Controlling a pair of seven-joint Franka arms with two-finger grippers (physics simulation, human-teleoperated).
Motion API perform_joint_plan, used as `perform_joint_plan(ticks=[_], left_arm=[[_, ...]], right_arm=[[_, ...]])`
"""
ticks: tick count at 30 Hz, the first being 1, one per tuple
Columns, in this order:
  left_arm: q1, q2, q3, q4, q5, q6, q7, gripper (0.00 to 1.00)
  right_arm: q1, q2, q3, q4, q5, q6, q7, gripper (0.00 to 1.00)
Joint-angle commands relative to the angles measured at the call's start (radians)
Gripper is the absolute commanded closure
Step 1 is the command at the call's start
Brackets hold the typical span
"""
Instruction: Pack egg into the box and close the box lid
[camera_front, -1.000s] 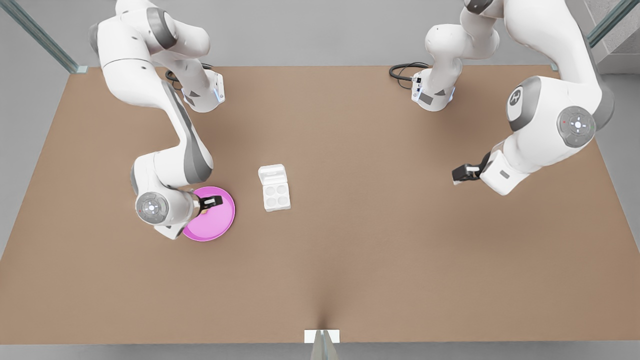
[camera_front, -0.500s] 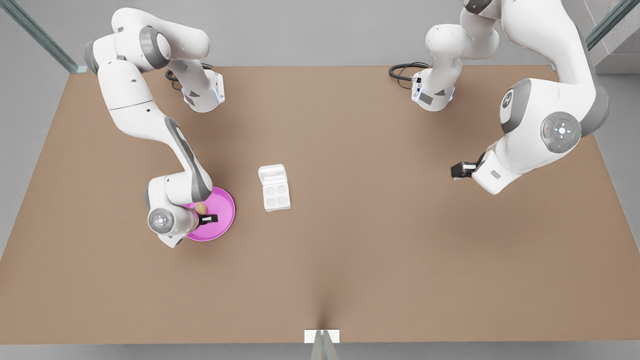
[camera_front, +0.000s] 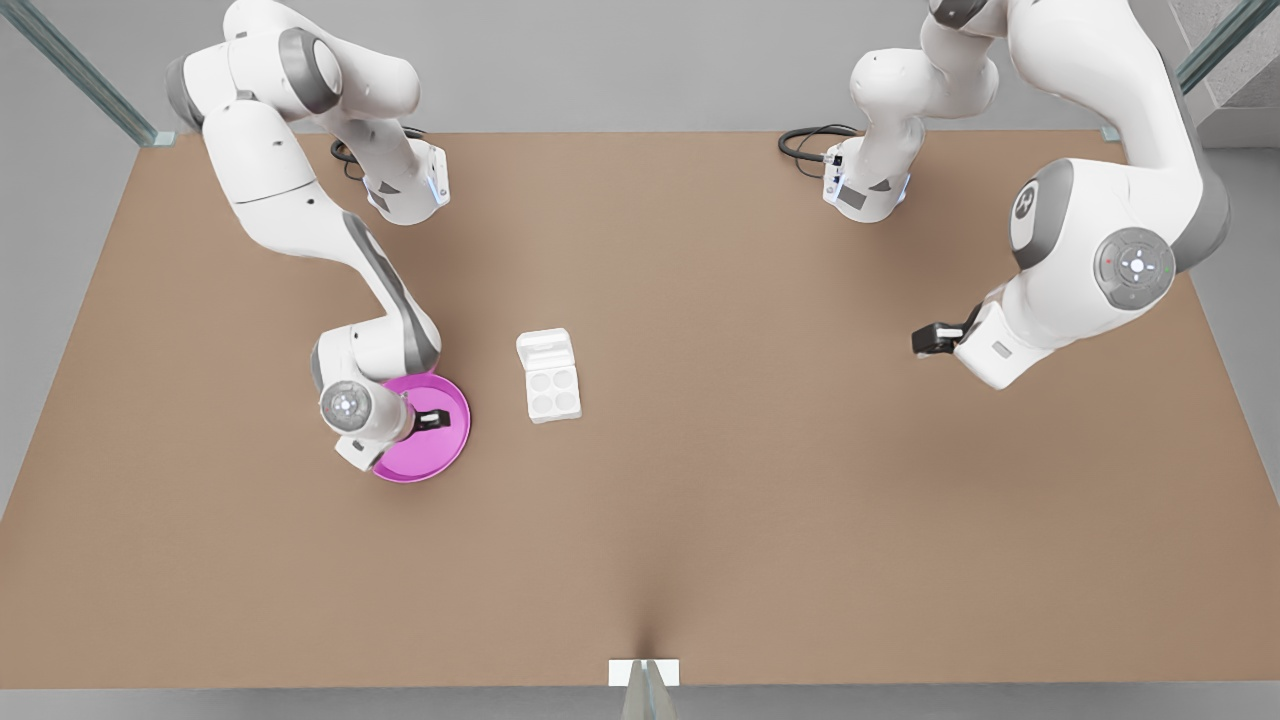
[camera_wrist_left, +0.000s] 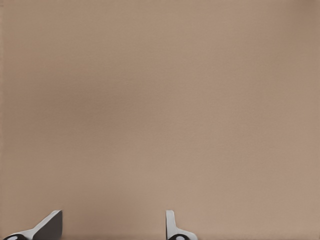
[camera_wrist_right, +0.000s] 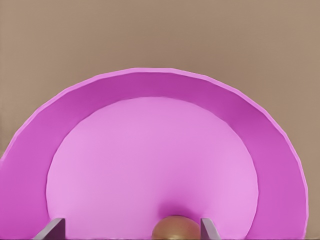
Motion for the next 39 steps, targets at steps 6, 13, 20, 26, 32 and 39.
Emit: perform_joint_plan(ticks=[6, 13, 20, 26, 32, 39], left_arm=[[-0.002, -0.02, -0.005, 0.012, 0.002, -0.034, 0.02, 0.0], [-0.005, -0.032, -0.019, 0.014, 0.0, -0.052, 0.004, 0.0], [0.0, -0.022, -0.019, 0.003, 0.0, -0.043, 0.004, 0.0], [0.001, -0.017, -0.017, 0.002, 0.002, -0.037, 0.006, 0.0], [0.006, -0.015, -0.017, 0.0, 0.0, -0.048, 0.007, 0.0], [0.012, -0.022, -0.016, -0.001, 0.0, -0.048, 0.01, 0.0]], right_arm=[[0.029, -0.064, 0.001, -0.101, 0.011, 0.084, 0.024, 0.0], [-0.029, -0.087, -0.001, -0.095, -0.027, 0.062, 0.009, 0.0], [-0.081, -0.037, 0.001, -0.094, -0.092, 0.102, -0.014, 0.0], [-0.043, -0.028, 0.001, -0.095, -0.08, 0.111, -0.004, 0.0], [-0.057, -0.014, 0.001, -0.098, -0.083, 0.119, -0.01, 0.0], [-0.07, -0.008, 0.001, -0.11, -0.081, 0.138, -0.01, 0.19]])
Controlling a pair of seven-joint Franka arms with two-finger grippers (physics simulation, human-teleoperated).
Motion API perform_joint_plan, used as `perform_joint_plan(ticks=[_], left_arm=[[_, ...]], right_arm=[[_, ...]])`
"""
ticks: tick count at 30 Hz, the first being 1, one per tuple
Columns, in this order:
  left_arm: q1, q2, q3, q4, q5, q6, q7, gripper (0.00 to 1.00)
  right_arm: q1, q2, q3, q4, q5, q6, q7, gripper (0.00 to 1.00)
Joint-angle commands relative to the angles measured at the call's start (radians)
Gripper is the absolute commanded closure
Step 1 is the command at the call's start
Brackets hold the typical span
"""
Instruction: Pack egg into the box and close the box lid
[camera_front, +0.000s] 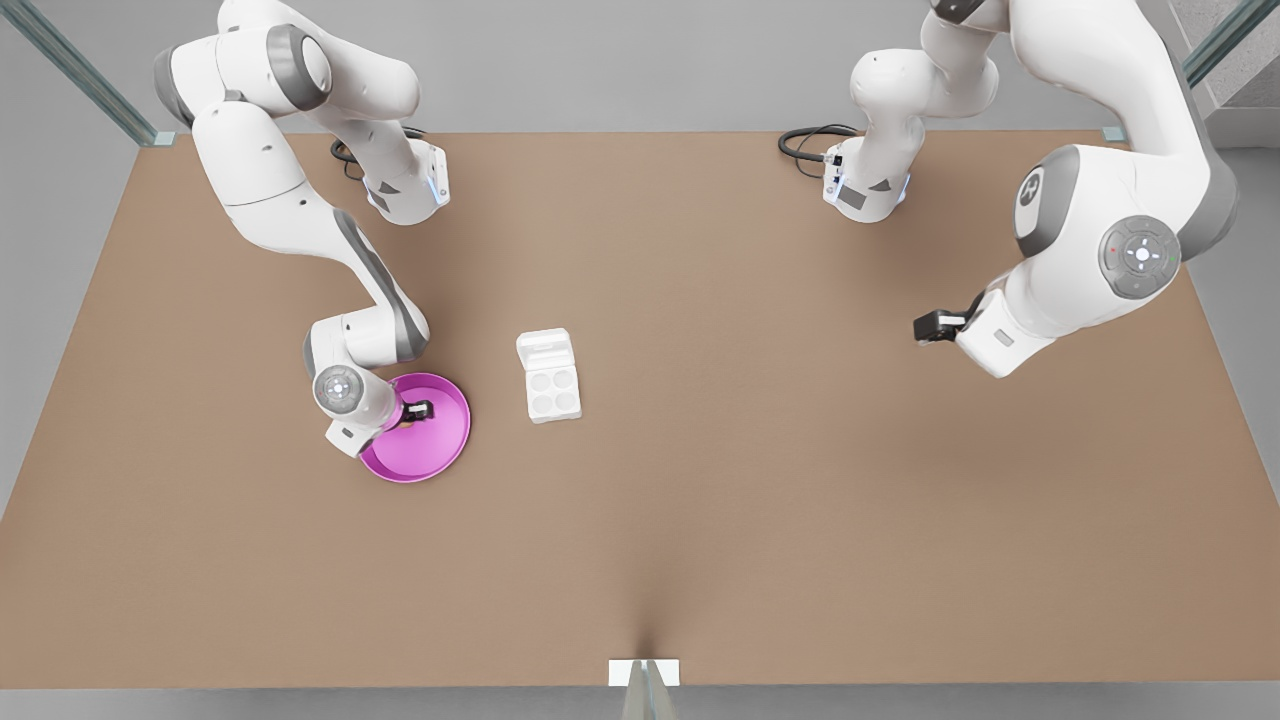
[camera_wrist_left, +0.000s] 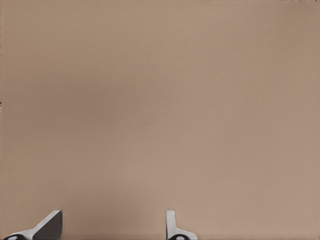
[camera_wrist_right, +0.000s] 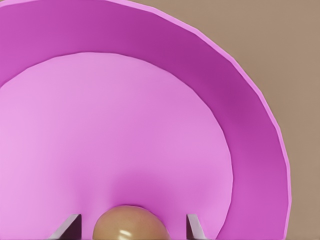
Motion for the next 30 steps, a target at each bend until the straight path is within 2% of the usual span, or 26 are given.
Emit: perform_joint_plan(ticks=[1, 5, 6, 16, 18, 21, 25, 27, 30], left_arm=[[0.002, 0.0, 0.0, 0.001, 0.002, 0.002, 0.005, 0.0], [0.012, 0.001, 0.0, 0.002, 0.002, 0.004, 0.007, 0.0], [0.015, 0.001, 0.001, 0.005, 0.002, 0.002, 0.007, 0.0], [0.022, 0.004, 0.004, 0.009, 0.002, 0.008, 0.008, 0.0], [0.022, 0.004, 0.004, 0.01, 0.002, 0.01, 0.008, 0.0], [0.024, 0.003, 0.003, 0.007, 0.002, 0.014, 0.008, 0.0], [0.032, 0.006, 0.006, 0.009, 0.01, 0.021, 0.008, 0.0], [0.032, 0.003, 0.006, 0.009, 0.016, 0.019, 0.008, 0.0], [0.033, 0.004, 0.006, 0.007, 0.018, 0.021, 0.01, 0.0]], right_arm=[[0.001, 0.0, 0.0, 0.0, 0.004, 0.007, -0.01, 0.23], [0.004, 0.0, 0.0, 0.0, 0.004, 0.006, -0.011, 0.54], [0.004, 0.0, 0.0, 0.0, 0.004, 0.006, -0.011, 0.59], [0.014, -0.06, 0.023, 0.011, 0.01, -0.077, -0.004, 0.59], [0.018, -0.063, 0.038, 0.047, 0.015, -0.122, 0.002, 0.59], [0.124, -0.049, 0.022, 0.156, 0.085, -0.224, 0.035, 0.59], [0.448, -0.02, -0.199, 0.241, 0.243, -0.267, 0.064, 0.59], [0.575, -0.013, -0.281, 0.264, 0.317, -0.283, 0.097, 0.59], [0.688, -0.005, -0.328, 0.29, 0.377, -0.306, 0.14, 0.59]])
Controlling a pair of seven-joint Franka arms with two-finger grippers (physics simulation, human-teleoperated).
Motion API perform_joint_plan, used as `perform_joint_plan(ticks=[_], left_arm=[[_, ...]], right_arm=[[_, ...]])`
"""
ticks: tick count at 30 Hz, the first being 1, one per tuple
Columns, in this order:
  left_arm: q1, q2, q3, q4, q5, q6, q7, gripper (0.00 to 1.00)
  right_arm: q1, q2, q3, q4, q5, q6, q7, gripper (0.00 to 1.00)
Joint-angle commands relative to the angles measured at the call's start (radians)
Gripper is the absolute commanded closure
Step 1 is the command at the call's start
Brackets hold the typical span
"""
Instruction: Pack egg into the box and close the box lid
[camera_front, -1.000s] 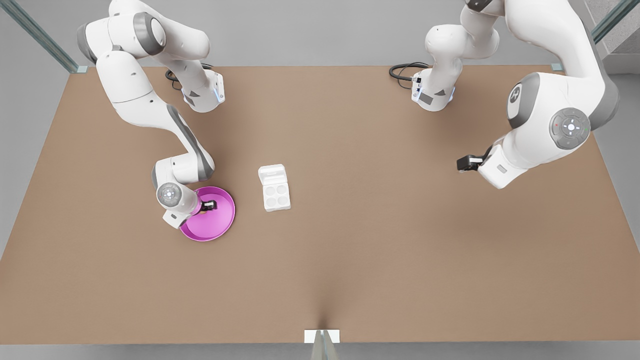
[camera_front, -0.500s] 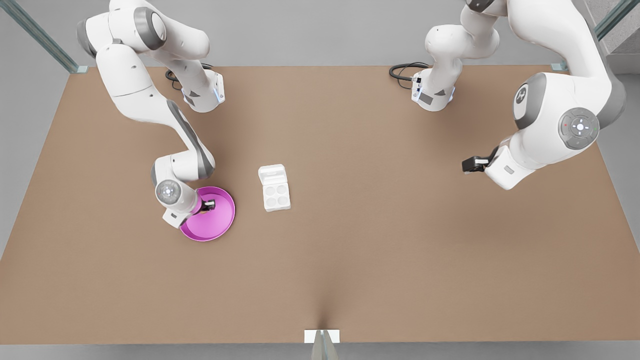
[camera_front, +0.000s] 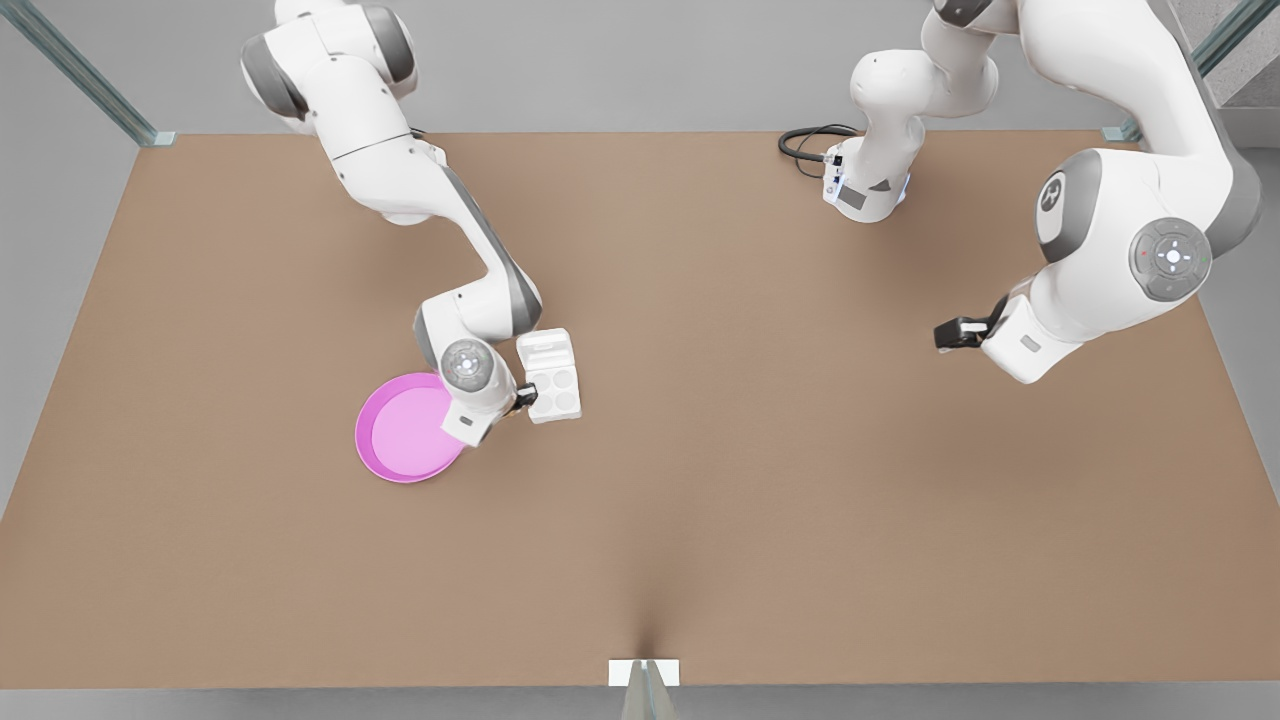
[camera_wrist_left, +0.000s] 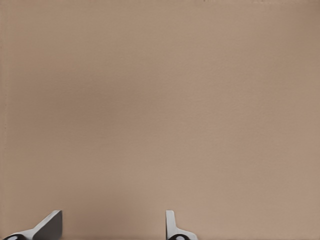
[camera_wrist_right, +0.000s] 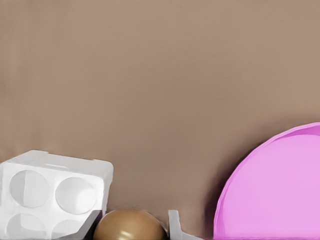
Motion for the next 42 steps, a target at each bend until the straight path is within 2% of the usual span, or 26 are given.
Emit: perform_joint_plan(ticks=[1, 5, 6, 7, 8, 10, 11, 12, 15, 17, 18, 19, 20, 22, 23, 25, 26, 28, 29, 30, 31, 35, 42], left_arm=[[-0.001, 0.0, 0.0, 0.0, 0.004, -0.001, 0.005, 0.0], [0.002, 0.006, -0.002, 0.008, -0.005, 0.002, -0.009, 0.0], [0.001, 0.008, -0.003, 0.008, -0.011, 0.003, -0.012, 0.19], [-0.022, 0.006, -0.019, 0.009, -0.057, 0.002, -0.08, 0.79], [-0.163, 0.014, -0.066, 0.017, -0.05, 0.003, -0.324, 0.79], [-0.303, 0.023, -0.066, 0.017, -0.061, 0.005, -0.537, 0.79], [-0.361, 0.026, -0.068, 0.017, -0.061, 0.005, -0.584, 0.79], [-0.421, 0.034, -0.068, 0.017, -0.059, 0.005, -0.667, 0.79], [-0.501, 0.045, -0.068, 0.02, -0.062, 0.031, -0.793, 0.79], [-0.537, 0.057, -0.069, 0.02, -0.065, 0.065, -0.856, 0.79], [-0.57, 0.059, -0.069, 0.021, -0.091, 0.092, -0.916, 0.79], [-0.613, 0.075, -0.069, 0.023, -0.091, 0.144, -0.997, 0.79], [-0.648, 0.086, -0.069, 0.026, -0.091, 0.19, -1.06, 0.79], [-0.717, 0.092, -0.069, 0.026, -0.091, 0.25, -1.195, 0.79], [-0.746, 0.102, -0.069, 0.04, -0.093, 0.258, -1.252, 0.79], [-0.84, 0.23, -0.066, 0.181, -0.082, 0.282, -1.319, 0.79], [-0.855, 0.287, -0.065, 0.185, -0.07, 0.39, -1.321, 0.79], [-0.887, 0.485, -0.059, 0.343, -0.002, 0.562, -1.324, 0.79], [-0.893, 0.51, -0.045, 0.345, -0.001, 0.632, -1.324, 0.79], [-0.892, 0.543, -0.036, 0.345, 0.01, 0.735, -1.327, 0.79], [-0.907, 0.562, 0.006, 0.345, 0.01, 0.807, -1.367, 0.79], [-0.935, 0.614, 0.007, 0.34, 0.01, 0.859, -1.42, 0.79], [-1.059, 0.645, 0.012, 0.297, 0.05, 0.849, -1.5, 0.79]], right_arm=[[0.056, 0.008, -0.022, 0.025, 0.064, -0.079, 0.174, 0.59], [0.16, 0.074, -0.067, 0.097, 0.113, -0.087, 0.236, 0.59], [0.176, 0.082, -0.072, 0.095, 0.118, -0.084, 0.242, 0.58], [0.179, 0.088, -0.072, 0.084, 0.118, -0.082, 0.242, 0.58], [0.182, 0.086, -0.072, 0.06, 0.118, -0.076, 0.242, 0.58], [0.188, 0.073, -0.072, 0.015, 0.118, -0.068, 0.242, 0.58], [0.189, 0.07, -0.072, 0.009, 0.118, -0.068, 0.242, 0.49], [0.199, 0.065, -0.07, 0.011, 0.118, -0.07, 0.239, 0.0], [0.163, 0.002, -0.07, -0.046, 0.112, -0.071, 0.236, 0.0], [0.036, -0.084, -0.059, -0.118, 0.076, -0.074, 0.194, 0.0], [-0.088, -0.121, -0.023, -0.146, 0.034, -0.082, 0.098, 0.0], [-0.346, -0.133, 0.152, -0.143, -0.069, -0.102, 0.044, 0.0], [-0.553, -0.133, 0.258, -0.121, -0.141, -0.145, -0.053, 0.0], [-0.683, -0.119, 0.258, 0.054, -0.154, -0.301, -0.178, 0.0], [-0.7, -0.093, 0.234, 0.204, -0.152, -0.427, -0.251, 0.0], [-0.716, -0.099, 0.234, 0.348, -0.154, -0.458, -0.238, 0.0], [-0.699, -0.151, 0.244, 0.334, -0.154, -0.416, -0.203, 0.0], [-0.671, -0.329, 0.287, 0.299, -0.151, -0.545, -0.157, 0.0], [-0.598, -0.377, 0.228, 0.299, -0.145, -0.59, -0.159, 0.0], [-0.62, -0.4, 0.212, 0.316, -0.115, -0.657, -0.166, 0.0], [-0.602, -0.4, 0.188, 0.328, -0.088, -0.682, -0.166, 0.0], [-0.621, -0.363, 0.188, 0.327, -0.086, -0.685, -0.154, 0.0], [-0.627, -0.348, 0.188, 0.333, -0.085, -0.726, -0.154, 0.0]])
